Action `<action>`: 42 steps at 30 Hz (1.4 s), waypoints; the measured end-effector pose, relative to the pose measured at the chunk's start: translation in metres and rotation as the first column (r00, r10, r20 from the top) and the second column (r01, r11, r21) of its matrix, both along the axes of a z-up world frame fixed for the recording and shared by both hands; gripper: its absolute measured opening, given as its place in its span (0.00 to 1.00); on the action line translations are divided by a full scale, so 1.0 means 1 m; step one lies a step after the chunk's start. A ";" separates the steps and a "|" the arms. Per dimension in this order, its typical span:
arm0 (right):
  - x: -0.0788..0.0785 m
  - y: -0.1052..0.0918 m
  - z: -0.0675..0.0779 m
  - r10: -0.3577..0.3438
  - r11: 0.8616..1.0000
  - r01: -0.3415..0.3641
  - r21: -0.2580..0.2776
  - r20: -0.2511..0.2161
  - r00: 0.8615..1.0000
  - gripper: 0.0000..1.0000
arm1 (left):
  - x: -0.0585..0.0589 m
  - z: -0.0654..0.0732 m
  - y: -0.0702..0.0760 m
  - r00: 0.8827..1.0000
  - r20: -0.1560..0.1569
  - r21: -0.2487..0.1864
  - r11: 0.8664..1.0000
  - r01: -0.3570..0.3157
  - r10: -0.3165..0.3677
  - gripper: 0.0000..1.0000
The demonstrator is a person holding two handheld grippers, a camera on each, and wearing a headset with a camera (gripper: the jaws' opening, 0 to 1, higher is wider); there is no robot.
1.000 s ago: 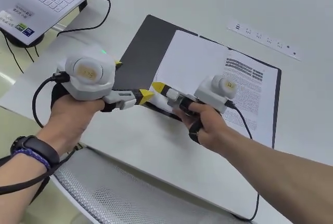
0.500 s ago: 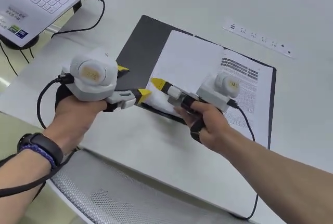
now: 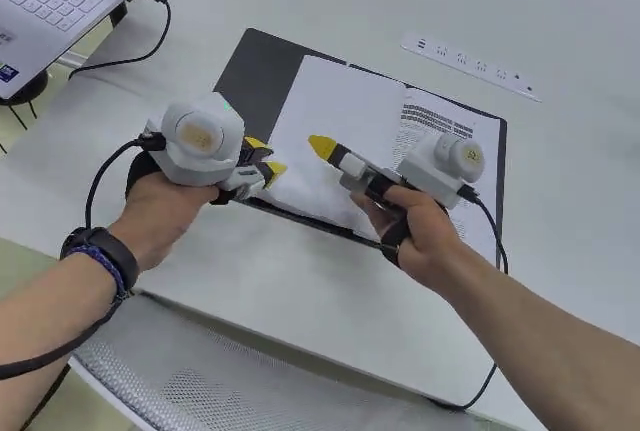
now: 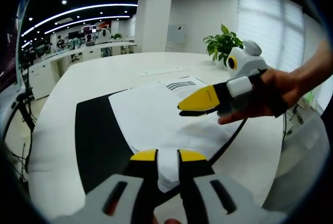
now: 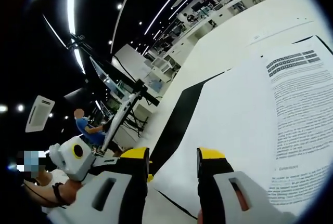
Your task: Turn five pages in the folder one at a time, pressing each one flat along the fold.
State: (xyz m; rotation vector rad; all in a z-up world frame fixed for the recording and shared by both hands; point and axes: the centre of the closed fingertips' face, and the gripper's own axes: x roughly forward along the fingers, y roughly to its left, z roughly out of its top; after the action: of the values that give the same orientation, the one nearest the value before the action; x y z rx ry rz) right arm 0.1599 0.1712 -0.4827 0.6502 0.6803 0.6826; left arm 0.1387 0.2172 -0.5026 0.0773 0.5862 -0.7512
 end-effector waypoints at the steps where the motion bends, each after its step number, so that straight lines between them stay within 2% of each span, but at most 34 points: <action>1: -0.001 -0.002 0.001 -0.003 1.000 0.003 -0.002 0.001 1.000 0.35 | 0.000 -0.003 -0.001 1.000 -0.006 0.005 1.000 0.002 -0.002 0.11; 9: -0.005 -0.024 0.003 -0.028 0.999 0.028 -0.021 0.006 1.000 0.35 | 0.001 -0.028 -0.003 0.998 -0.062 0.030 0.999 -0.011 0.013 0.03; 14: -0.002 -0.039 0.001 -0.044 0.999 0.044 -0.030 0.000 0.999 0.34 | -0.004 -0.050 0.004 0.993 -0.114 0.089 0.996 -0.026 0.037 0.00; 15: -0.001 -0.043 0.001 -0.046 0.998 0.046 -0.035 0.002 0.999 0.34 | -0.002 -0.047 0.005 0.994 -0.100 0.073 0.996 -0.041 0.048 0.00; 16: 0.000 -0.045 0.001 -0.048 0.998 0.048 -0.039 0.003 0.999 0.34 | -0.003 -0.047 0.005 0.992 -0.115 0.074 0.996 -0.051 0.059 0.00; 19: 0.004 -0.055 0.000 -0.054 0.997 0.055 -0.047 0.008 0.998 0.33 | -0.004 -0.047 0.005 0.993 -0.103 0.100 0.994 -0.042 0.053 0.00; 24: 0.011 -0.071 -0.004 -0.072 0.995 0.073 -0.068 0.018 0.997 0.31 | -0.002 -0.047 0.006 0.991 -0.120 0.098 0.994 -0.050 0.062 0.00; 28: 0.020 -0.080 -0.004 -0.088 0.994 0.090 -0.062 0.028 0.996 0.31 | -0.002 -0.047 0.004 0.991 -0.123 0.121 0.992 -0.046 0.060 0.00; 38: 0.033 -0.090 -0.015 -0.082 0.992 0.086 -0.093 0.042 0.996 0.24 | -0.003 -0.048 0.005 0.990 -0.131 0.145 0.989 -0.040 0.059 0.00; 42: 0.039 -0.093 -0.021 -0.093 0.991 0.096 -0.088 0.041 0.995 0.21 | -0.003 -0.048 0.004 0.990 -0.127 0.150 0.988 -0.043 0.062 0.00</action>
State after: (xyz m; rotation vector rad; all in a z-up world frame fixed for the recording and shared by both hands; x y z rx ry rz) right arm 0.1994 0.0780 -0.5037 0.5818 0.6387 0.5720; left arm 0.1362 0.2216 -0.5509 0.1484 0.7662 -0.6644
